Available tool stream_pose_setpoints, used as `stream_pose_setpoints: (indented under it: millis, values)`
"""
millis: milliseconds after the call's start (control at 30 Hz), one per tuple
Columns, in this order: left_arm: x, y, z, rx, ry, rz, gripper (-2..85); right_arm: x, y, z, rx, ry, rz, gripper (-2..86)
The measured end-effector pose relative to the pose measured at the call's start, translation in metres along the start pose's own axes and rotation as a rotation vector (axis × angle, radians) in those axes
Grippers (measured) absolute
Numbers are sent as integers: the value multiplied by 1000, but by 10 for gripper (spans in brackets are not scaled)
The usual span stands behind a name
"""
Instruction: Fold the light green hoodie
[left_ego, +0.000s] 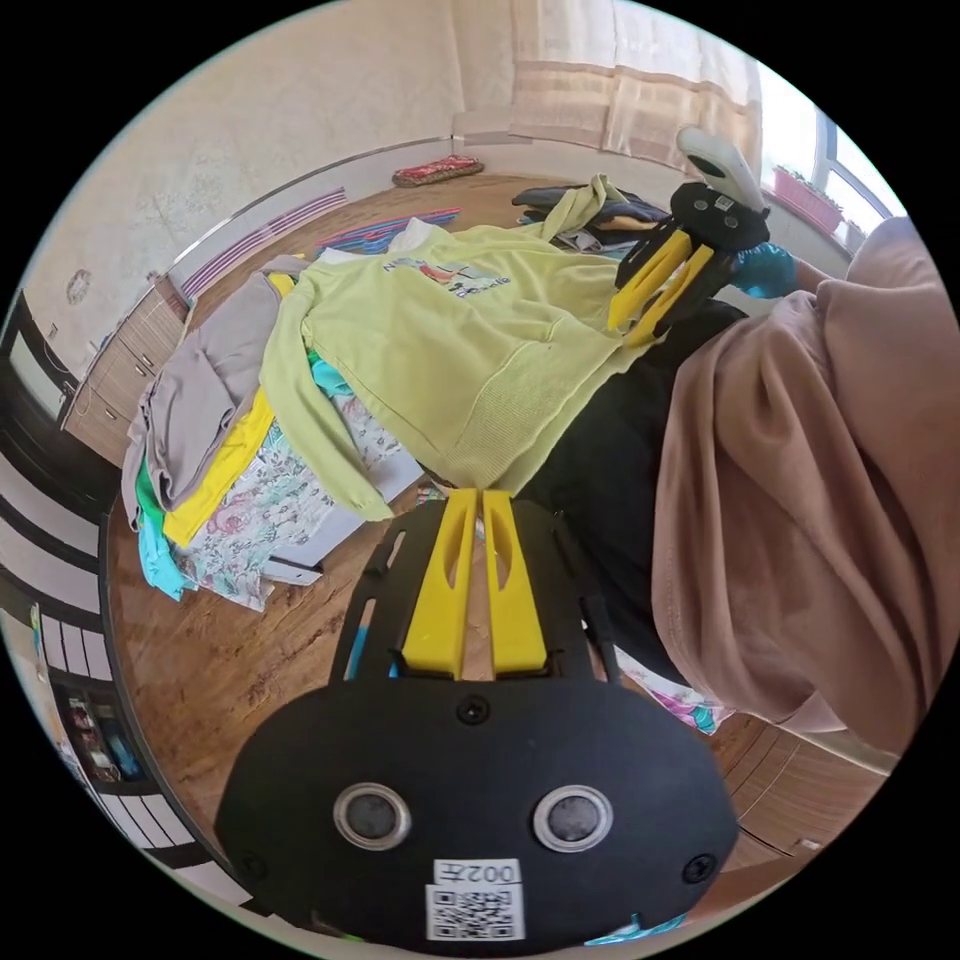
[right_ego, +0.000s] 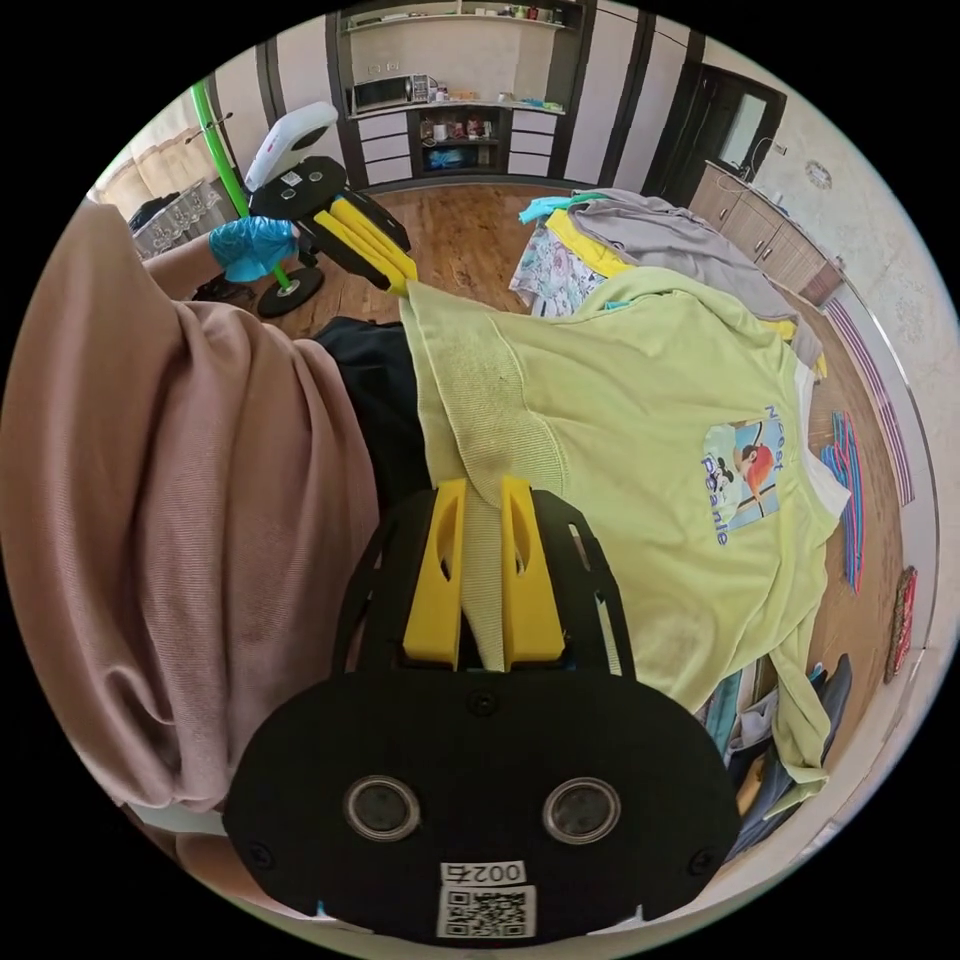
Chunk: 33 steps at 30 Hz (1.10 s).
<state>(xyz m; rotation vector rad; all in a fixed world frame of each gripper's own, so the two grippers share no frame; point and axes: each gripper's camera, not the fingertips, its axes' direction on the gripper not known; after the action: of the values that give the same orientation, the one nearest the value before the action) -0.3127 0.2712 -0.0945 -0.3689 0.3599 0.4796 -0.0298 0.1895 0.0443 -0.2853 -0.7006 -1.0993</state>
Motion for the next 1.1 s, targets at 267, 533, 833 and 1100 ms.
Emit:
stream_pose_setpoints:
  millis: [267, 533, 833, 1100]
  values:
    - [-24, 19, -35, 75, -12, -41, -10, -5, -3, -1, -8, -12, -27, 22]
    - [-25, 27, -25, 39, -2, -60, -10, 0, 2, 3, -36, 37, 0, 58]
    - [-29, 29, -22, 40, 11, -69, -10, 8, 7, 14, -100, 43, 57, 55]
    - [-32, 27, -20, 36, 12, -68, -10, 27, 29, 0, -79, 66, 174, 3]
